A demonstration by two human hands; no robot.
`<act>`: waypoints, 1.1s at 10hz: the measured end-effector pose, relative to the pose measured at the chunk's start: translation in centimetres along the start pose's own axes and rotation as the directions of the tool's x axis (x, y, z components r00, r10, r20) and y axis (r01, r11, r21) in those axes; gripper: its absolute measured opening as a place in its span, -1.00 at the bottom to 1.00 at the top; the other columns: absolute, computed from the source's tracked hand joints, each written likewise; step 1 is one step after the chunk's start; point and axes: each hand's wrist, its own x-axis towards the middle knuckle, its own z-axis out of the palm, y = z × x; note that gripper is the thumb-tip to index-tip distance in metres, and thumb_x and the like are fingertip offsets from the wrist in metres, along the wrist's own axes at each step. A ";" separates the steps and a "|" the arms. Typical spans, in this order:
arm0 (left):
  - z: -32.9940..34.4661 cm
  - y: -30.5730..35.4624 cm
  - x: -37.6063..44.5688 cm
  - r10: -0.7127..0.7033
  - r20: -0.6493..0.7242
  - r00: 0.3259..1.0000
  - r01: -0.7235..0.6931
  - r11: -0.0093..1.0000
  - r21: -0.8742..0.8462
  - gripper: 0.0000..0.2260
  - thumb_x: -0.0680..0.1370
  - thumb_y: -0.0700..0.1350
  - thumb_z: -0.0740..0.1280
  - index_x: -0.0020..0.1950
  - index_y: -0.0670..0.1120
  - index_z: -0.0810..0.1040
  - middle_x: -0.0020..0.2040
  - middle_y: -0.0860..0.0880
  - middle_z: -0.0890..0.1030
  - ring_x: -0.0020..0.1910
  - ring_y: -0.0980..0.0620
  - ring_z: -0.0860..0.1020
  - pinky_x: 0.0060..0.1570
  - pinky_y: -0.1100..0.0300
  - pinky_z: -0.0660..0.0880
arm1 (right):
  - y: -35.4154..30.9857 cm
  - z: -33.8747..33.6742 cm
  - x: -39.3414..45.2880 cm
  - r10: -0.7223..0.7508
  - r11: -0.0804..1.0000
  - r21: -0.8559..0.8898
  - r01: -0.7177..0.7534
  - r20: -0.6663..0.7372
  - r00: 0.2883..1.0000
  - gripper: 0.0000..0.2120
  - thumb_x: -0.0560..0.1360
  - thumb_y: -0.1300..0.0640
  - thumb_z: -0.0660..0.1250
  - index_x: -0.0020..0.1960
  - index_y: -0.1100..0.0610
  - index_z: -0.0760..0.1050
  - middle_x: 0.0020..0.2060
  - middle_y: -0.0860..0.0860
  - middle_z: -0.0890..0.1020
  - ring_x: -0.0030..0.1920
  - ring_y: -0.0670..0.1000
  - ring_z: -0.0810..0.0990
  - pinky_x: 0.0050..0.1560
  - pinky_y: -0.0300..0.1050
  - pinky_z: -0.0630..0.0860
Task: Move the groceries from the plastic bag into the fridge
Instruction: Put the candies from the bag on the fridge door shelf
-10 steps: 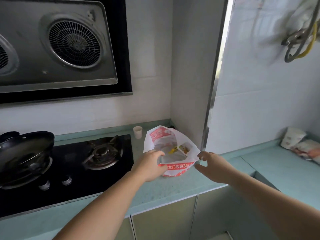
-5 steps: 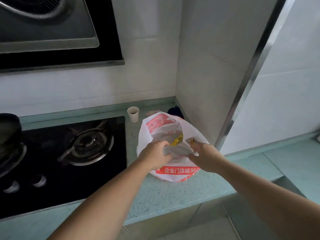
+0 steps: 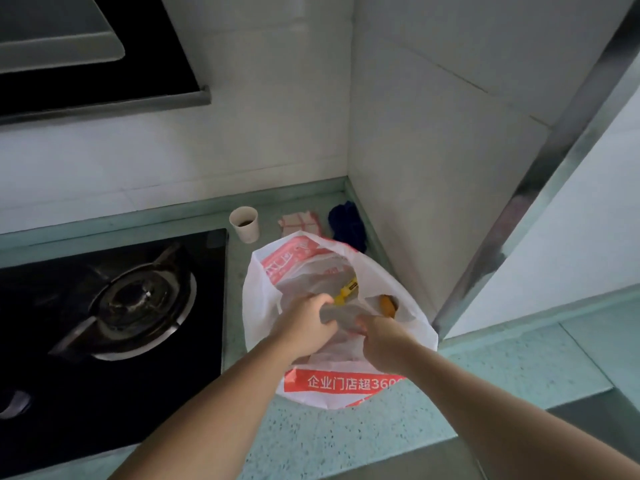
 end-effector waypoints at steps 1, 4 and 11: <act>1.1 -0.4 1.2 0.008 0.034 0.999 -0.007 1.000 -0.017 -0.60 0.52 0.04 0.31 0.37 0.09 0.42 0.36 0.04 0.46 0.24 -0.01 0.49 0.18 0.02 0.50 | 1.3 1.2 0.7 -0.030 0.994 -0.104 0.030 0.000 1.000 -0.57 0.58 0.27 0.13 0.36 -0.08 0.41 -0.09 -0.01 0.49 -0.25 -0.05 0.44 -0.35 -0.28 0.39; 3.1 -2.6 3.4 0.022 0.121 0.992 -0.026 0.999 0.030 -0.46 0.48 -0.10 0.37 0.45 0.05 0.34 0.41 -0.02 0.41 0.30 -0.07 0.45 0.24 0.03 0.44 | 3.3 0.8 1.2 0.092 0.993 0.082 -0.082 -0.123 0.988 -0.40 0.49 -0.14 0.33 0.45 0.00 0.25 0.32 0.03 0.47 0.24 0.10 0.49 0.21 0.00 0.44; 4.7 -2.2 6.2 0.057 0.132 0.990 -0.093 0.952 0.292 -0.34 0.46 0.03 0.34 0.51 0.04 0.16 0.43 -0.08 0.32 0.38 -0.16 0.34 0.25 -0.11 0.41 | 2.3 2.1 2.3 0.244 0.958 -0.088 -0.273 -0.250 0.937 -0.34 0.56 -0.01 0.18 0.54 -0.07 -0.09 0.40 -0.01 0.34 0.30 0.10 0.44 0.18 0.04 0.46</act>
